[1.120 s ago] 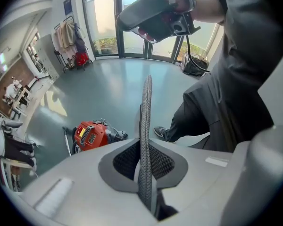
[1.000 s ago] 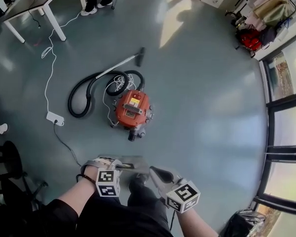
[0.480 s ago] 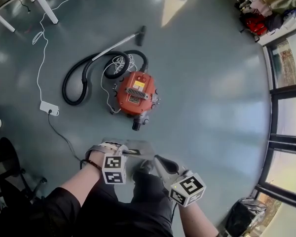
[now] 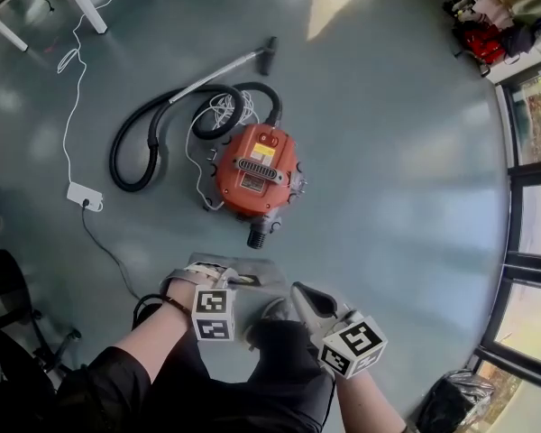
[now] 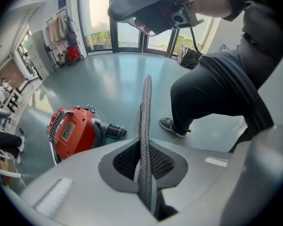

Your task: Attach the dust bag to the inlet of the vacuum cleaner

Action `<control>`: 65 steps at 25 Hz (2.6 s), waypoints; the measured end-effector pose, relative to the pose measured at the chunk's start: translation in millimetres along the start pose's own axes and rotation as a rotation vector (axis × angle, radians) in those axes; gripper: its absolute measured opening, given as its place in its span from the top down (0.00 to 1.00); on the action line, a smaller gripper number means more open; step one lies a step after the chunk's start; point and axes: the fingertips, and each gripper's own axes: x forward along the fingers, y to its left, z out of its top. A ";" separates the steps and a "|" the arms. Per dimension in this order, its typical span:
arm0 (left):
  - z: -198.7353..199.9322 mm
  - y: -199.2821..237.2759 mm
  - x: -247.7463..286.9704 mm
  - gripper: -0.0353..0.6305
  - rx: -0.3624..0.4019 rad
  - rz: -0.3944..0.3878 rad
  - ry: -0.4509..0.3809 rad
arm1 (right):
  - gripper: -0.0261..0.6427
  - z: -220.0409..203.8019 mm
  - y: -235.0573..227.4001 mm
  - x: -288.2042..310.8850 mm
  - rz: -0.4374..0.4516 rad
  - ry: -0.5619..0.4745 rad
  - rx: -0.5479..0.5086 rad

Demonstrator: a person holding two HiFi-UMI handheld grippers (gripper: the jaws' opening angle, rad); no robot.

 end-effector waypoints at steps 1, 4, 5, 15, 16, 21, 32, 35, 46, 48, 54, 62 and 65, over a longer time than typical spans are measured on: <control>-1.5 0.4 7.0 0.89 0.000 -0.003 -0.002 | 0.97 -3.9 -5.9 5.1 -0.001 -0.001 -0.001; -5.1 4.8 26.4 0.89 0.001 -0.006 -0.010 | 0.97 -12.2 -23.5 20.8 -0.007 -0.010 -0.011; -6.2 7.0 32.2 0.89 0.002 -0.005 -0.012 | 0.97 -14.5 -29.2 25.6 -0.009 -0.013 -0.015; -14.5 24.9 80.1 0.89 0.005 -0.029 -0.026 | 0.97 -49.7 -78.2 74.5 -0.009 -0.037 -0.060; -14.5 24.9 84.4 0.89 0.004 -0.043 -0.029 | 0.97 -53.3 -83.1 79.7 -0.009 -0.042 -0.068; -17.4 29.0 102.1 0.89 0.013 -0.063 -0.047 | 0.97 -63.5 -104.3 101.3 -0.006 -0.100 -0.108; -24.7 50.6 120.1 0.89 0.048 -0.002 -0.044 | 0.97 -76.9 -125.6 119.1 0.034 -0.213 -0.164; -17.9 61.3 116.7 0.89 0.030 0.031 -0.063 | 0.97 -81.5 -126.5 119.7 0.042 -0.221 -0.170; -23.4 86.8 112.2 0.87 -0.040 0.109 -0.052 | 0.97 -77.0 -134.7 113.7 0.042 -0.291 -0.171; -11.2 86.4 114.7 0.88 -0.051 0.115 -0.080 | 0.97 -78.5 -137.2 114.6 0.036 -0.291 -0.172; -6.3 90.7 121.4 0.88 -0.088 0.089 -0.091 | 0.97 -80.6 -139.4 115.0 0.025 -0.289 -0.202; -10.1 92.4 121.0 0.88 -0.027 0.082 -0.066 | 0.83 -109.3 -95.5 137.1 0.137 -0.022 -0.546; -8.5 91.3 121.9 0.88 -0.026 0.082 -0.071 | 0.75 -132.4 -94.7 153.9 0.146 0.105 -0.658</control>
